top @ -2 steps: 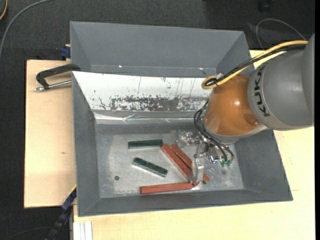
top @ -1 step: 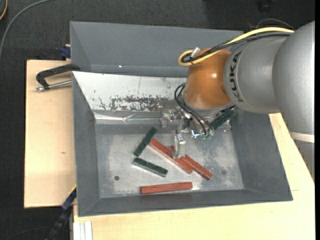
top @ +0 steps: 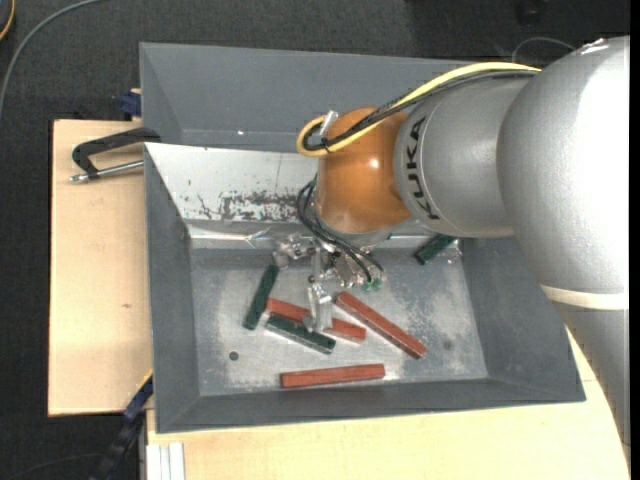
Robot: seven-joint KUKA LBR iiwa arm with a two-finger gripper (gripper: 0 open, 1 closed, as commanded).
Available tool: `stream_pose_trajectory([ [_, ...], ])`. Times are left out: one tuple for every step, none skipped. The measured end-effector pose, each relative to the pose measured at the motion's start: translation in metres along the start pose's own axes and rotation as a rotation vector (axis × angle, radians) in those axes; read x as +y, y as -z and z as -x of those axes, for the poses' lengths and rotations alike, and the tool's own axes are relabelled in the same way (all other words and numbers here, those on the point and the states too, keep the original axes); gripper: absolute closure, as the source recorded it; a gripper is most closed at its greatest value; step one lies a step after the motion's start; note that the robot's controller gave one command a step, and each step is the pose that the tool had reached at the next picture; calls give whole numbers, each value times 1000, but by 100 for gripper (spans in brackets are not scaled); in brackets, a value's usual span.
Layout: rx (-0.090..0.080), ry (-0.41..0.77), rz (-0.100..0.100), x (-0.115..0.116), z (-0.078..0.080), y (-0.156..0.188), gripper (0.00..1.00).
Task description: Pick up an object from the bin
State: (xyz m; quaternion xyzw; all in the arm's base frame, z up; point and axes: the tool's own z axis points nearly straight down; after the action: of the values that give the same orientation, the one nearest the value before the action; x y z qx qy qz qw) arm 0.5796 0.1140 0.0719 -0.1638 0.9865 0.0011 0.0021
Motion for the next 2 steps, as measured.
stream_pose_trajectory([
  [-4,360,0,83,17,0,0],
  [-3,1063,1,92,21,0,0],
])
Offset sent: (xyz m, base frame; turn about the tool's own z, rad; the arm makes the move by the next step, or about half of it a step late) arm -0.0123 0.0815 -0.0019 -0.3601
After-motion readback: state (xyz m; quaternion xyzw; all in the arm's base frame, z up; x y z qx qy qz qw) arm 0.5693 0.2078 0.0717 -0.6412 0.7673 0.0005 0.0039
